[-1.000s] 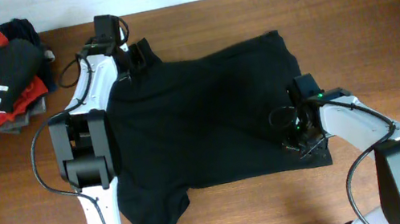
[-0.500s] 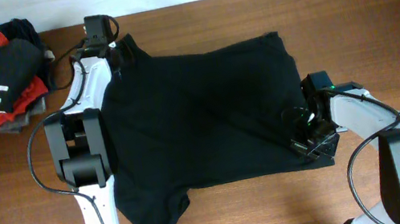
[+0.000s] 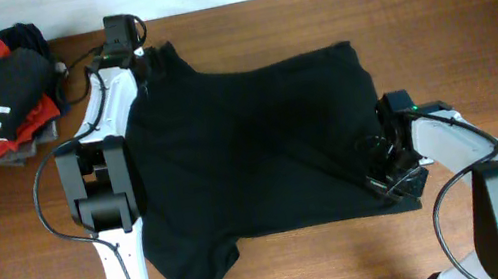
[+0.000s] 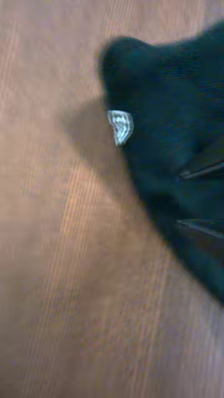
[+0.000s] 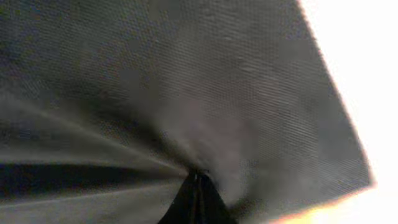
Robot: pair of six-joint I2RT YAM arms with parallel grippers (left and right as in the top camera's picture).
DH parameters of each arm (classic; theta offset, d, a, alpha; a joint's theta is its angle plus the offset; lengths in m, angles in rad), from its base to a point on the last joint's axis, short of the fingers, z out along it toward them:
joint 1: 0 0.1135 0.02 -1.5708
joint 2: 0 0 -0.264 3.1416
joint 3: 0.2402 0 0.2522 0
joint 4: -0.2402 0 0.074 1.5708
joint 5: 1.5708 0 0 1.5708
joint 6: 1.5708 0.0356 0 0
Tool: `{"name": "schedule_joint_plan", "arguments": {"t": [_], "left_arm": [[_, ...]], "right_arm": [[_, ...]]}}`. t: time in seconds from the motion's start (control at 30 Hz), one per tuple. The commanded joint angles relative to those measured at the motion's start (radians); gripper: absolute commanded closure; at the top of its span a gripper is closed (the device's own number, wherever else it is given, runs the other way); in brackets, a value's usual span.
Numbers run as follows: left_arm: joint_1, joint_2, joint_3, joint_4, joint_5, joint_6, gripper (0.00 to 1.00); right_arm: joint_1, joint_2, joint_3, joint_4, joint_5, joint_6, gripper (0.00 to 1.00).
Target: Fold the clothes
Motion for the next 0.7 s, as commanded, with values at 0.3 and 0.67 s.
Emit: {"name": "schedule_joint_plan", "arguments": {"t": [0.3, 0.67], "left_arm": [[-0.008, 0.013, 0.315, -0.273, 0.128, 0.020, 0.01], [-0.079, 0.100, 0.313, -0.484, 0.218, -0.053, 0.01]], "right_arm": [[-0.013, -0.144, 0.423, -0.087, 0.135, -0.103, 0.22], [-0.013, -0.034, 0.481, 0.338, 0.097, -0.179, 0.85]]}}
